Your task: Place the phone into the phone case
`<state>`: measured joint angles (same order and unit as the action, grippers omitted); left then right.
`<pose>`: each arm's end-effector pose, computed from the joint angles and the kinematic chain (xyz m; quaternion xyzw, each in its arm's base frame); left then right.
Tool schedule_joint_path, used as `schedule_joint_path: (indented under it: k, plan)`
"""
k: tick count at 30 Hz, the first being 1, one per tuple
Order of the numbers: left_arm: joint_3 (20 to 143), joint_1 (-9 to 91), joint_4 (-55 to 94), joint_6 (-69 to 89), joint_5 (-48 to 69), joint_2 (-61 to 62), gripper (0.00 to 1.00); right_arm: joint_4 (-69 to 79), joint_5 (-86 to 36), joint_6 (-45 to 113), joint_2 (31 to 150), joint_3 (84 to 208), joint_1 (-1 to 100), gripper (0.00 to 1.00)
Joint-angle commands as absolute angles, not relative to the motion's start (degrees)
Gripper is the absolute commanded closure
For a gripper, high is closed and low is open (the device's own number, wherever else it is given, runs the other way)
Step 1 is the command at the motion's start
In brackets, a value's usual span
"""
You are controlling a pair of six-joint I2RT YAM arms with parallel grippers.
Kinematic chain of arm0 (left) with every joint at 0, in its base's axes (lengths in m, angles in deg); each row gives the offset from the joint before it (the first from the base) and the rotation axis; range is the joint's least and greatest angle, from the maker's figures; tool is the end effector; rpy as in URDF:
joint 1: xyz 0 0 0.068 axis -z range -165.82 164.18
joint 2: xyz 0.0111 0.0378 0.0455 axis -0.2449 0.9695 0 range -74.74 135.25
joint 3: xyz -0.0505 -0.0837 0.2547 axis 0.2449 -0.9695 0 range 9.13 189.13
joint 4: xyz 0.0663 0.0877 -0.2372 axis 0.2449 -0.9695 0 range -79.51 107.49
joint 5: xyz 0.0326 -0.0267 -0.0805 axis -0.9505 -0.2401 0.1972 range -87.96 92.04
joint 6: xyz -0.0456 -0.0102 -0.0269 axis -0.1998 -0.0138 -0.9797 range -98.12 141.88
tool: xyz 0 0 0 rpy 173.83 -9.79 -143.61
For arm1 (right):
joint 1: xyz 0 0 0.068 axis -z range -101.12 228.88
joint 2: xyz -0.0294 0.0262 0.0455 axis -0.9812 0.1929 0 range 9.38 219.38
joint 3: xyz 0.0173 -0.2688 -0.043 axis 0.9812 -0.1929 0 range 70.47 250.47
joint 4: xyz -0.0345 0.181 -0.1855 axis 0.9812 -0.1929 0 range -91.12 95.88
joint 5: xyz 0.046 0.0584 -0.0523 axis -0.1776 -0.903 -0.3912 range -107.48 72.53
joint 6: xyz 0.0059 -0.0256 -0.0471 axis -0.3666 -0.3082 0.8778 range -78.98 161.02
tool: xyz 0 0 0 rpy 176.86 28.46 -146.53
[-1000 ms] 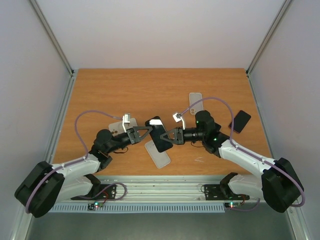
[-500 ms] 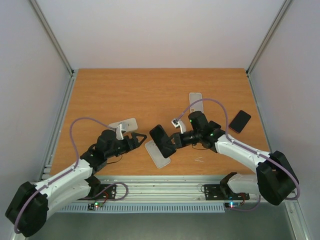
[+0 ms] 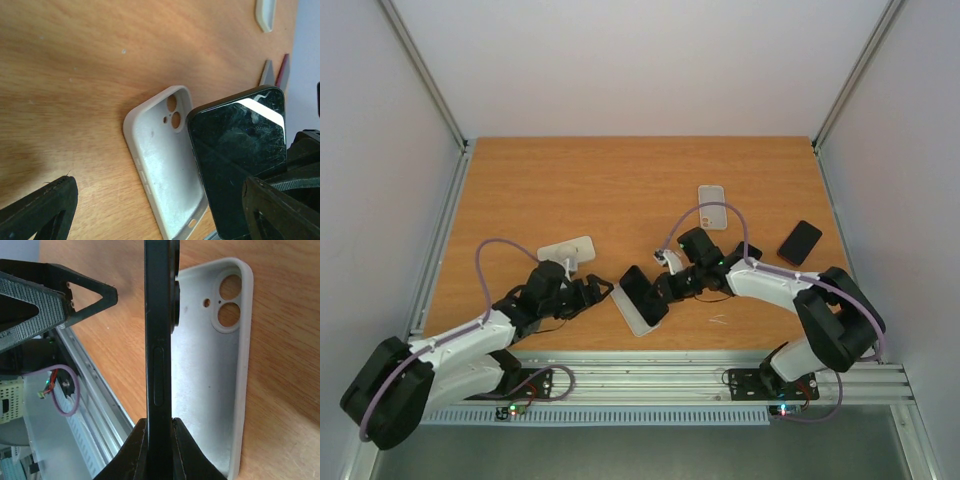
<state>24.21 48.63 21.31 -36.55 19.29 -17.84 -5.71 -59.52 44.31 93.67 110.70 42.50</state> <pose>0.1454 -0.1124 0.1494 -0.1203 0.8830 -0.4069 0.2008 0.2018 0.1783 0.1658 -0.4022 0.8030 0.4070 0.1667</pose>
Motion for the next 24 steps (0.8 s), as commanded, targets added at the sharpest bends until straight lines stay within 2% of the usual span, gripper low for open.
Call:
schedule_joint_path:
  k: [1,24]
  plan:
    - [25.31,49.61,26.04,-38.07,19.62,-13.71,0.09,-2.97,-59.34,45.16,95.73,113.17,41.04,0.99]
    - [27.13,53.53,39.45,-42.16,19.42,2.18,0.1,8.42,-56.01,36.36,102.21,110.73,38.27,0.99]
